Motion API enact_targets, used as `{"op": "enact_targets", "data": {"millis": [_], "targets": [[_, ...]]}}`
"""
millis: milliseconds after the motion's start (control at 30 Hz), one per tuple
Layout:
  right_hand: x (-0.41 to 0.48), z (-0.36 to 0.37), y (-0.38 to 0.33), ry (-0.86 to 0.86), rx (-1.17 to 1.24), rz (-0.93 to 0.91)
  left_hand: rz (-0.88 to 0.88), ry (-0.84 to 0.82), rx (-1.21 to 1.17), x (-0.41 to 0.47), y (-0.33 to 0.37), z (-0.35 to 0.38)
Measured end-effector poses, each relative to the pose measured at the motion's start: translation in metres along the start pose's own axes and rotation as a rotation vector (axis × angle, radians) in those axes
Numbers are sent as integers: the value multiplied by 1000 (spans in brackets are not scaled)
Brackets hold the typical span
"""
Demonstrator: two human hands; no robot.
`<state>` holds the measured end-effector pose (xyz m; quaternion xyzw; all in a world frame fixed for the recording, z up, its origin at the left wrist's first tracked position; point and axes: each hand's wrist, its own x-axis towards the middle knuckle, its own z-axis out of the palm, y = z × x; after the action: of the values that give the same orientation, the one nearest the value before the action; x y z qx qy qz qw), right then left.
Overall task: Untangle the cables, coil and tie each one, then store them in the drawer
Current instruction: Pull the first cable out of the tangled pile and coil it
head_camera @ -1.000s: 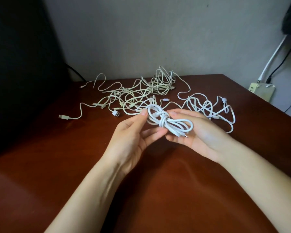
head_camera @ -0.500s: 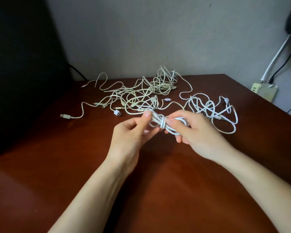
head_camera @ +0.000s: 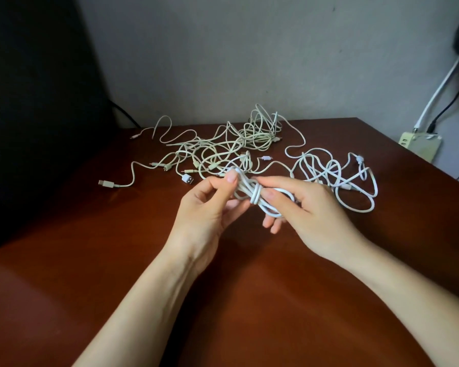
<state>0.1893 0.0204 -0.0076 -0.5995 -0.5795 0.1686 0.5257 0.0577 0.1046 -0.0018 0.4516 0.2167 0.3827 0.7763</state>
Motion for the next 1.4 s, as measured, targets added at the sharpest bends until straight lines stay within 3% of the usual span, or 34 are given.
{"op": "enact_targets", "data": {"millis": [133,300,567,700,933,1067,1300,1400], "targets": [[-3,-1,0,41,-43,-80,-22,-25,-17,-2,2,0],[-4,-3,-3,103,-321,-322,-36,-33,-16,-3,2,0],[-6,-2,1,53,-635,-632,-100,-40,102,-4,-1,-4],[-5,-3,6,31,-707,-702,-138,-40,154,-4,-4,-5],[0,-4,5,145,-639,-549,-33,-40,59,0,1,-2],[0,-5,8,105,-705,-534,-14,-15,105,-1,0,-3],[-1,-8,2,-29,-488,10,31,17,169,1,-3,-5],[4,-7,2,-76,-190,139,69,-2,173,3,-4,-7]]}}
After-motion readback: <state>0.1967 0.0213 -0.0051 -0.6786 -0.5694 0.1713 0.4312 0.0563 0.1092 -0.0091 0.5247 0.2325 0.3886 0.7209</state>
